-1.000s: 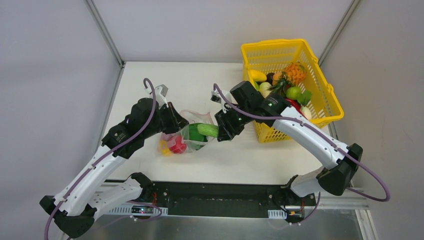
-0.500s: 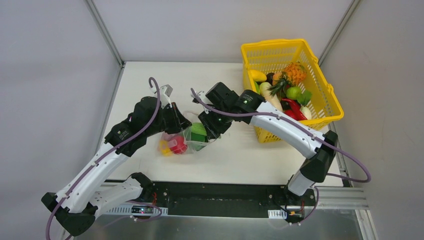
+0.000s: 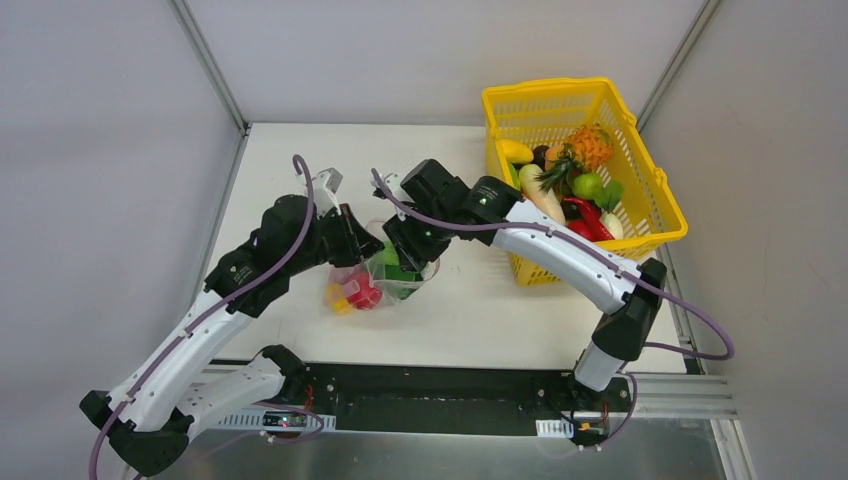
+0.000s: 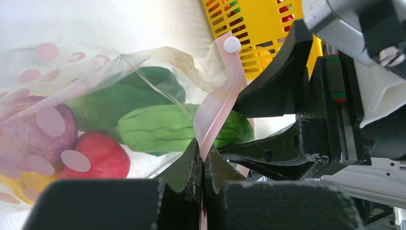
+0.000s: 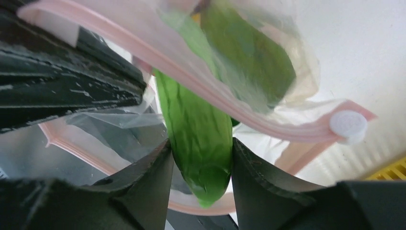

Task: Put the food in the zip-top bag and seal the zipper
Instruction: Place the fake vegetable in the zipper food storage bag.

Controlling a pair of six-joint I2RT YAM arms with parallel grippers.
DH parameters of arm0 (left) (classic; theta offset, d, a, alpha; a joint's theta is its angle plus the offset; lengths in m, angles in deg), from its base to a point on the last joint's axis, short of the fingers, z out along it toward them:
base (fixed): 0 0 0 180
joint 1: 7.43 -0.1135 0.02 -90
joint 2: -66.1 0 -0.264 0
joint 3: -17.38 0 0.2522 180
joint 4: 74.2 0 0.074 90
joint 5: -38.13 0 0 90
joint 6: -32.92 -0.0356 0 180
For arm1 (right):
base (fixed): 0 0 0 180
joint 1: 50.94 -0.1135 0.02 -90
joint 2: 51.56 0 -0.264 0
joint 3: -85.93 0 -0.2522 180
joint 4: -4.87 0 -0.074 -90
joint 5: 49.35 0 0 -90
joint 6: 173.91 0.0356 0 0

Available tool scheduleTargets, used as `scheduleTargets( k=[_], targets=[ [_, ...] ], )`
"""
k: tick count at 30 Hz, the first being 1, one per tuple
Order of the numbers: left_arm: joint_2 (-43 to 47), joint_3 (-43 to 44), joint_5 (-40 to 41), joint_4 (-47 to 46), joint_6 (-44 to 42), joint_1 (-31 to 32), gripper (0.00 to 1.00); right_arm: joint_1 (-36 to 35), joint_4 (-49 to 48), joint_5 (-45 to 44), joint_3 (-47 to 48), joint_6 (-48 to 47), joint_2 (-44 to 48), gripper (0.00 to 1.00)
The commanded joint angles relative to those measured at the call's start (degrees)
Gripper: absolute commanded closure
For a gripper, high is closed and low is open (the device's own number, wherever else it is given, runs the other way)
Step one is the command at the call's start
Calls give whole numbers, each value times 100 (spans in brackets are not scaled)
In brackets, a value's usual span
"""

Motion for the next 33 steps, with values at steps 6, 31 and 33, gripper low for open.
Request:
scheduleTargets(
  k=[6,31,33],
  targets=[
    [351,-117,147,-418,121,16,100,-14,-847,280,-107,94,148,44],
    [419,-242,495,-339,135,16,100,-14,-2712,931,-1675,75,1990,48],
    [410,-242,539,-327,139,9,100,-12,-3391,651,-2208,123,2592,48]
  ],
)
